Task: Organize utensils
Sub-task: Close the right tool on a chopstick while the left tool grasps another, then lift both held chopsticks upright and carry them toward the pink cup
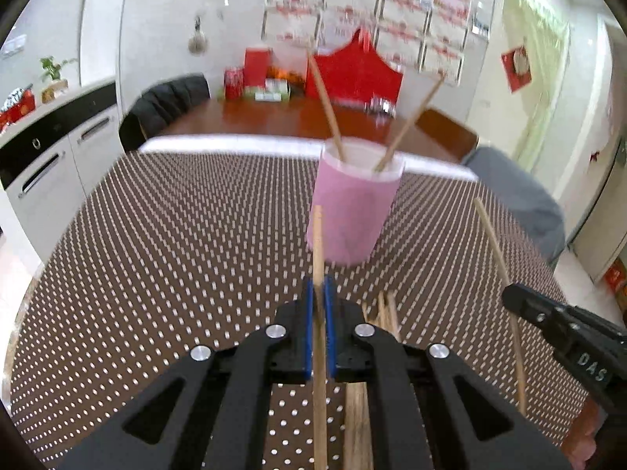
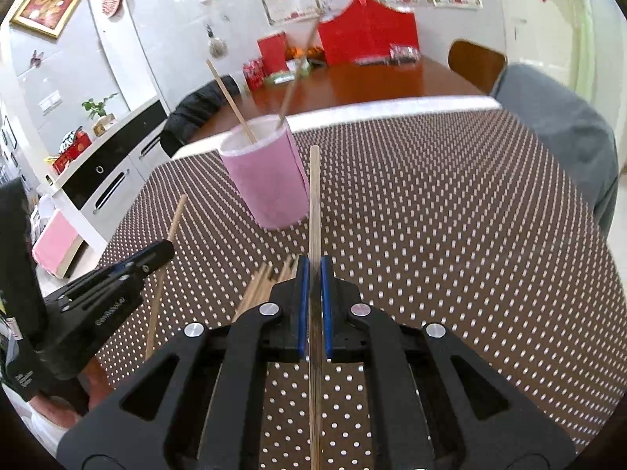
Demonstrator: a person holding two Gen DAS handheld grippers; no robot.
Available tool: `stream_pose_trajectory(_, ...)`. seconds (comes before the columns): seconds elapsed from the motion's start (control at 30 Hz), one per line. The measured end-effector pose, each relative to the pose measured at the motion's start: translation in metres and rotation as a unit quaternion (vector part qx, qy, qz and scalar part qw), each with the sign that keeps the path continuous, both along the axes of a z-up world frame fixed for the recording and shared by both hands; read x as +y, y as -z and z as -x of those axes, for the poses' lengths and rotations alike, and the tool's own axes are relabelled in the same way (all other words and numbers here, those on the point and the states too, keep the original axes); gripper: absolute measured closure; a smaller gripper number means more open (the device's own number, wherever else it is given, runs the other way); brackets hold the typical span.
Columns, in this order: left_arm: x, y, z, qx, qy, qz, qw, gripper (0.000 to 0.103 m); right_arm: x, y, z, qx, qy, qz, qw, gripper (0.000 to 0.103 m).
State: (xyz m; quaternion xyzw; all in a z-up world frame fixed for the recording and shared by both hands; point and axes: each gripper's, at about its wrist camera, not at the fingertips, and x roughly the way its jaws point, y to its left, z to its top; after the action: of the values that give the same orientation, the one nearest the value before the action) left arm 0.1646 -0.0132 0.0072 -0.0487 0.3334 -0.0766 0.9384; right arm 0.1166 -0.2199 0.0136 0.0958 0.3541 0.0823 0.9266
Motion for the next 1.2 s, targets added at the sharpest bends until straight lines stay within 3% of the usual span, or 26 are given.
stream_pose_trajectory(0.43, 0.002, -0.069, 0.021, -0.096, -0.016, 0.015, 0.9952, 0.097, 0.013, -0.059, 0.008, -0.102, 0.001, 0.001, 0.995, 0.097)
stream_pose_trajectory(0.73, -0.012, -0.105, 0.028, -0.213, -0.051, 0.004, 0.9757, 0.097, 0.015, -0.082, -0.003, -0.159, 0.038, -0.012, 0.986, 0.097)
stream_pose_trajectory(0.83, -0.017, -0.111, 0.023, -0.223, -0.048, 0.003, 0.9737, 0.102, 0.013, -0.084, -0.011, -0.168, 0.058, -0.020, 0.984, 0.097)
stream_pose_trajectory(1.2, -0.013, -0.116, 0.003, -0.238, -0.038, 0.001, 0.9705, 0.102, 0.014, -0.088, -0.039, -0.178, 0.066, -0.019, 0.982, 0.097)
